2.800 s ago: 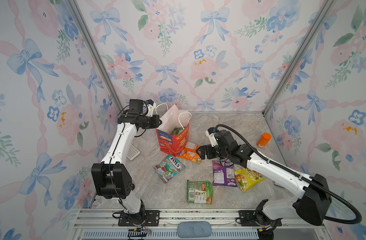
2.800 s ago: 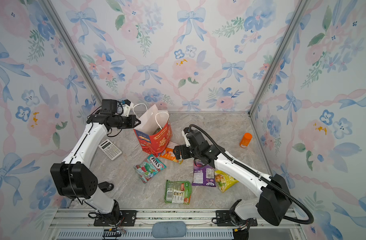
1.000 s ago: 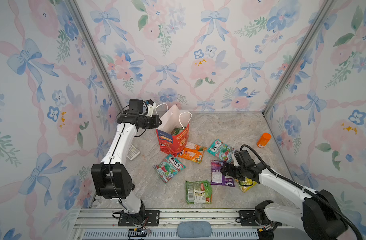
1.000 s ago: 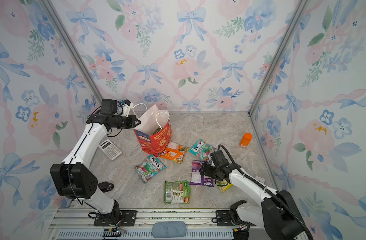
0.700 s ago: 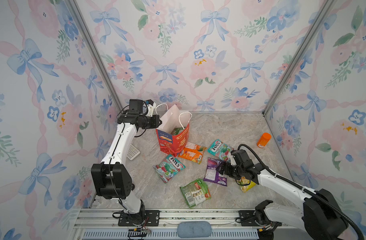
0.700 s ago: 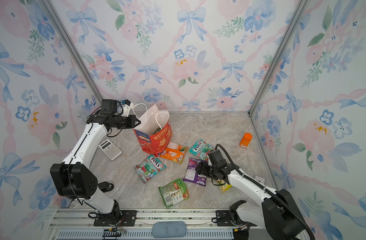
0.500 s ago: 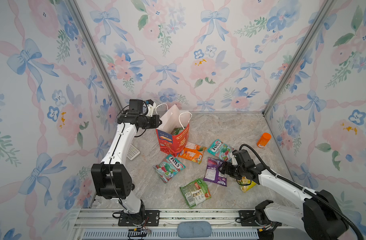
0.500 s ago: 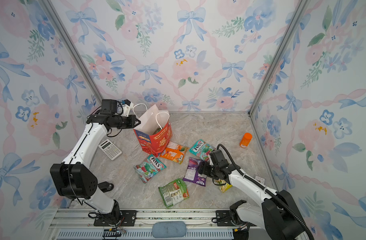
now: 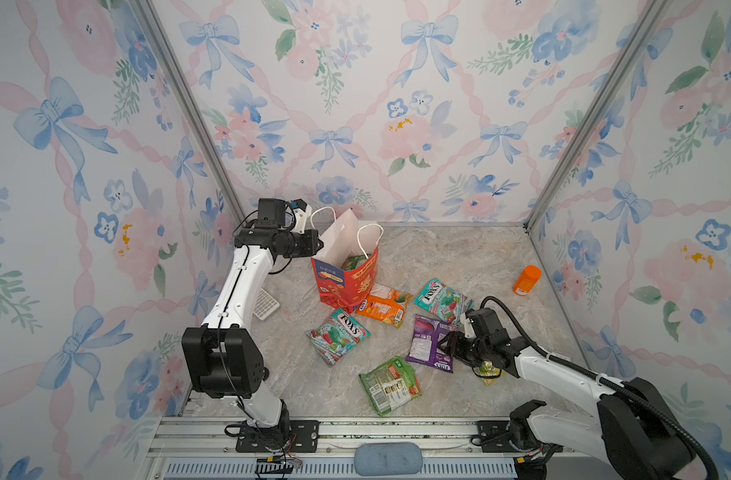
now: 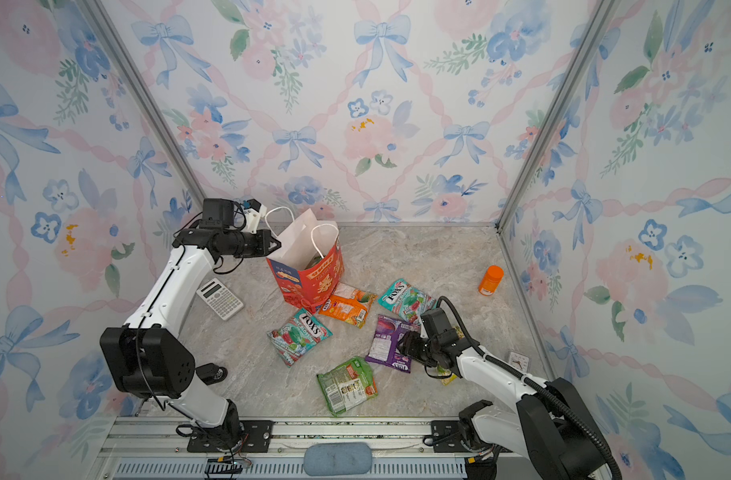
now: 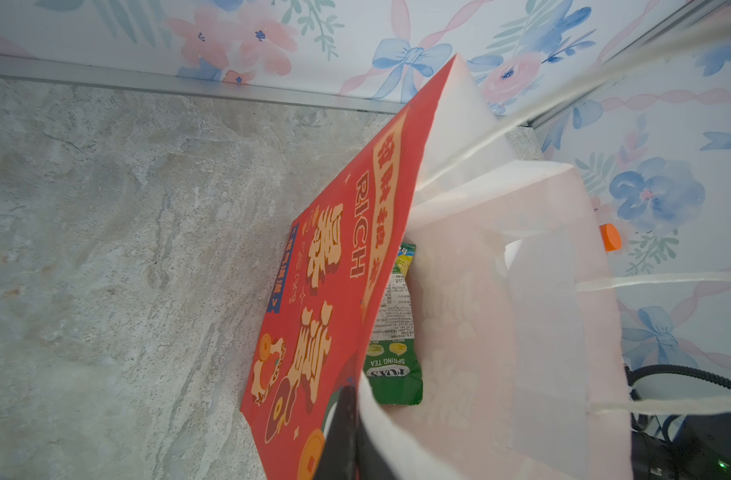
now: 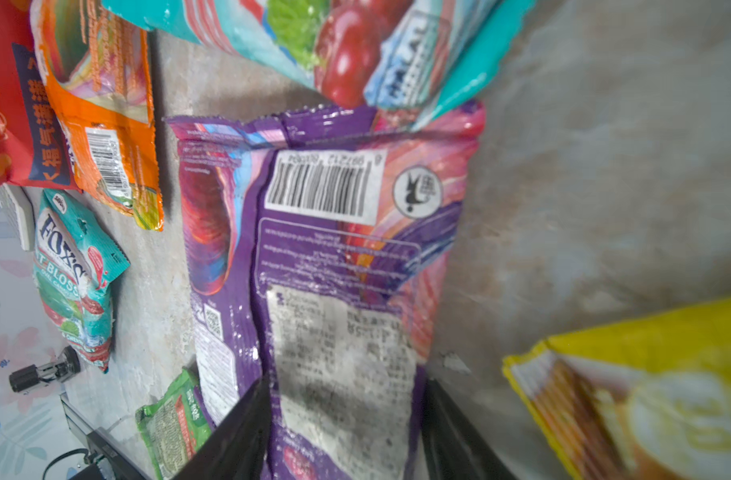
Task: Place the snacks into the paper bag
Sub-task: 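Grasp the purple Fox's Berries packet with the right gripper and lift it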
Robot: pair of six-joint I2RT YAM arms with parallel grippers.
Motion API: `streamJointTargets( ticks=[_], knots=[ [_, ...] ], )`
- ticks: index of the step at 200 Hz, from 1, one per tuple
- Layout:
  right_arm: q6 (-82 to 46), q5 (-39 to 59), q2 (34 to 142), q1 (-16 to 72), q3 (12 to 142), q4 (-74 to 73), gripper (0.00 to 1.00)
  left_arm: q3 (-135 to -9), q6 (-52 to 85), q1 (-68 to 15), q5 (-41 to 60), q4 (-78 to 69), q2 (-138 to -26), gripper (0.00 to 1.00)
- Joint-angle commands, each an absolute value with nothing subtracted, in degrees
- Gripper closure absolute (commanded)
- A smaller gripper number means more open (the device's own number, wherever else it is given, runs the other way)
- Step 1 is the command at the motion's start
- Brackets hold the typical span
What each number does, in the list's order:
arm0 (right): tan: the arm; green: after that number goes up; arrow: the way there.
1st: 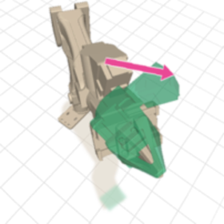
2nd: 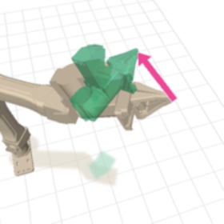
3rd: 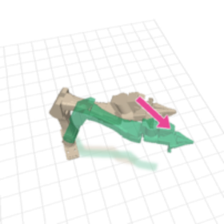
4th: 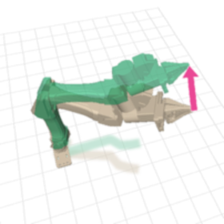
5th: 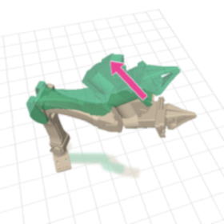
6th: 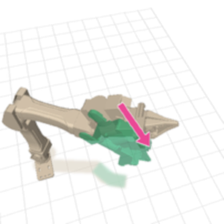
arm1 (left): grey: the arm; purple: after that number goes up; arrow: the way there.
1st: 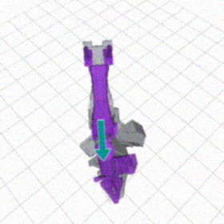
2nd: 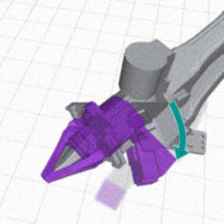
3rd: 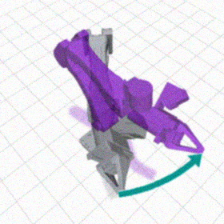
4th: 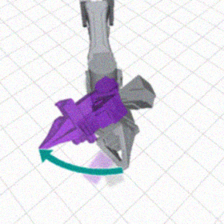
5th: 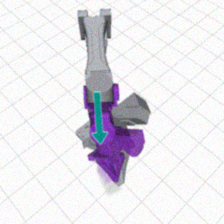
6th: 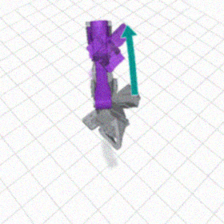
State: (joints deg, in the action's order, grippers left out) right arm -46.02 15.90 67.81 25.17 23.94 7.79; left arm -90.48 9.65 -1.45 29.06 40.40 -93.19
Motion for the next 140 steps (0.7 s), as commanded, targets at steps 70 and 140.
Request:
streamJointTargets(
  ticks=[70, 140],
  knots=[
    [-49.0, 19.5, 70.0, 25.7, 24.8, 0.3, 0.96, -89.5, 10.0, -1.3, 29.6, 42.0, -92.6, 1.0],
    [-46.5, 17.0, 64.1, 28.0, 33.4, 8.9, 1.0, -89.4, 10.0, -1.4, 29.6, 42.0, -92.4, 1.0]
  ],
)
